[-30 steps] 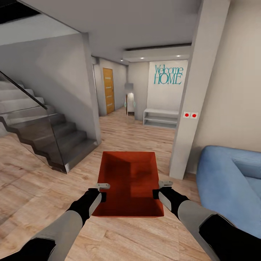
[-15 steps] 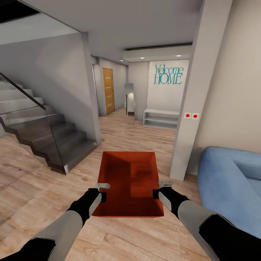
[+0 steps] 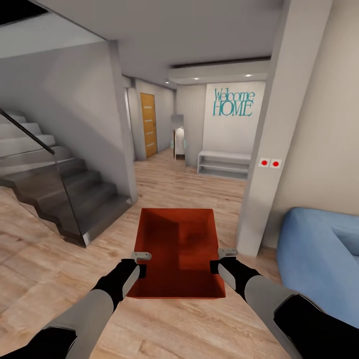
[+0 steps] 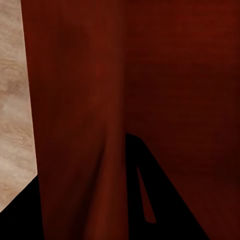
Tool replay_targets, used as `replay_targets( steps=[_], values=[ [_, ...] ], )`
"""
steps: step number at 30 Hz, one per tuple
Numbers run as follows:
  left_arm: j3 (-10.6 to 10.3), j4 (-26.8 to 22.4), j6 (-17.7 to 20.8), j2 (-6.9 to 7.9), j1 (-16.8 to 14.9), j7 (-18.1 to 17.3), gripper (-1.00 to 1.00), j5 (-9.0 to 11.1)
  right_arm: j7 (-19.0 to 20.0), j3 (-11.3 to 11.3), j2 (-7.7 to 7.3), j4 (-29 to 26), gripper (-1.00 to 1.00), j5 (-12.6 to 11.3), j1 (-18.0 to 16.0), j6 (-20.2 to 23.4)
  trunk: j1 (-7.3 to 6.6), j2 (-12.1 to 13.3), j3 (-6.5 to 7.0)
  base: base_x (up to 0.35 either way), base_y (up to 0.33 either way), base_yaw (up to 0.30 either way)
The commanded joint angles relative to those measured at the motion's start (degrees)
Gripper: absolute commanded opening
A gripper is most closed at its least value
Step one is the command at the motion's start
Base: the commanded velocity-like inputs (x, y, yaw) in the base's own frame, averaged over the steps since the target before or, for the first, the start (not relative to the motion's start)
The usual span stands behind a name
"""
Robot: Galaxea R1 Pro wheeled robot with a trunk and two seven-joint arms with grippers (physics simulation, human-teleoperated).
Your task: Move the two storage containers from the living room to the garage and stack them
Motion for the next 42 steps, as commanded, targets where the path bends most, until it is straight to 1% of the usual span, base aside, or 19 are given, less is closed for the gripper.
replay_targets(
  steps=[1, 42],
  values=[
    [-1.0, 1.2, 0.3, 0.53, 0.0, 0.6, -1.0, 0.9, -0.4, 0.2, -0.04, -0.4, -1.0, -0.5, -0.1, 0.2, 0.07, -0.1, -0.13, 0.322, 0.0, 0.0],
    [-1.1, 1.2, 0.2, 0.64, 0.0, 0.2, -1.0, 1.0, -0.3, 0.2, -0.04, -0.4, -1.0, -0.4, -0.1, 0.2, 0.07, -0.1, -0.13, 0.322, 0.0, 0.0]
  ],
)
